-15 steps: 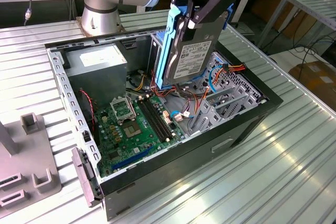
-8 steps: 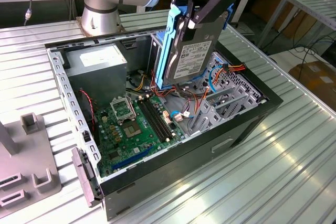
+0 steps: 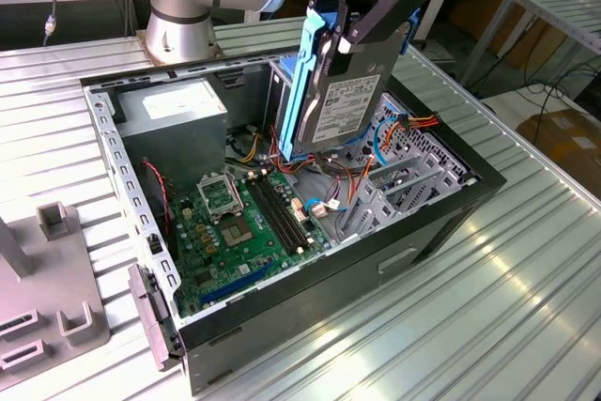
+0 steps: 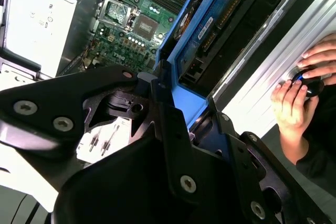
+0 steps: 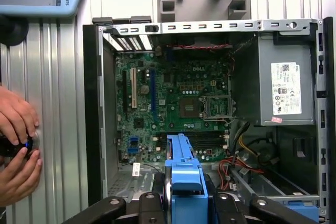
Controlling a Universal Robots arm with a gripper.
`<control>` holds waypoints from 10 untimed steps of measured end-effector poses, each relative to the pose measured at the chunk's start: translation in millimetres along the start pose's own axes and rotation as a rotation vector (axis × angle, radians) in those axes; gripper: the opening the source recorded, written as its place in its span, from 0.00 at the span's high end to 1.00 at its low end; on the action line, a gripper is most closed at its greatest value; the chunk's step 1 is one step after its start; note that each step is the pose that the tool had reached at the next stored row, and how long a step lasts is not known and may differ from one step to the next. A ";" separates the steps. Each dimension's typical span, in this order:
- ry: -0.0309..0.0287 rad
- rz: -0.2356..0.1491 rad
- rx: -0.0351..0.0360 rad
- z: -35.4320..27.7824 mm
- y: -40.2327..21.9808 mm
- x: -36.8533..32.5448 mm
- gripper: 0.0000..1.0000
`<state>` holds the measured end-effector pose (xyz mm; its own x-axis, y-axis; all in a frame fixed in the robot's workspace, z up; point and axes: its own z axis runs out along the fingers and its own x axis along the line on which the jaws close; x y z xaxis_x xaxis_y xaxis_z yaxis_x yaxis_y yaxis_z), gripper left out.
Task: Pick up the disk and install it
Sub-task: 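Insert the disk into the insertion slot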
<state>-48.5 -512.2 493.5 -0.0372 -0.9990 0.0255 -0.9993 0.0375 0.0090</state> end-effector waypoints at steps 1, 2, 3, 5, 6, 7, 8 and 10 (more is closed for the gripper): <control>-0.0001 0.000 0.0000 0.1 0.0 1.5 0.63; 0.0000 0.000 0.0000 0.1 -0.1 3.5 0.63; -0.0001 0.000 0.0000 0.2 -0.2 5.6 0.63; 0.0000 0.000 0.0000 0.3 -0.3 9.9 0.63; 0.0000 0.000 0.0000 0.3 -0.3 11.0 0.63; -0.0001 0.000 0.0000 0.3 -0.3 11.0 0.63; -0.0001 0.000 0.0000 0.3 -0.4 11.0 0.63; 0.0000 0.000 0.0000 0.3 -0.4 11.2 0.63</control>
<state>-48.6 -523.4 493.6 -0.0373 -0.9990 0.0256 -0.9993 0.0375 0.0090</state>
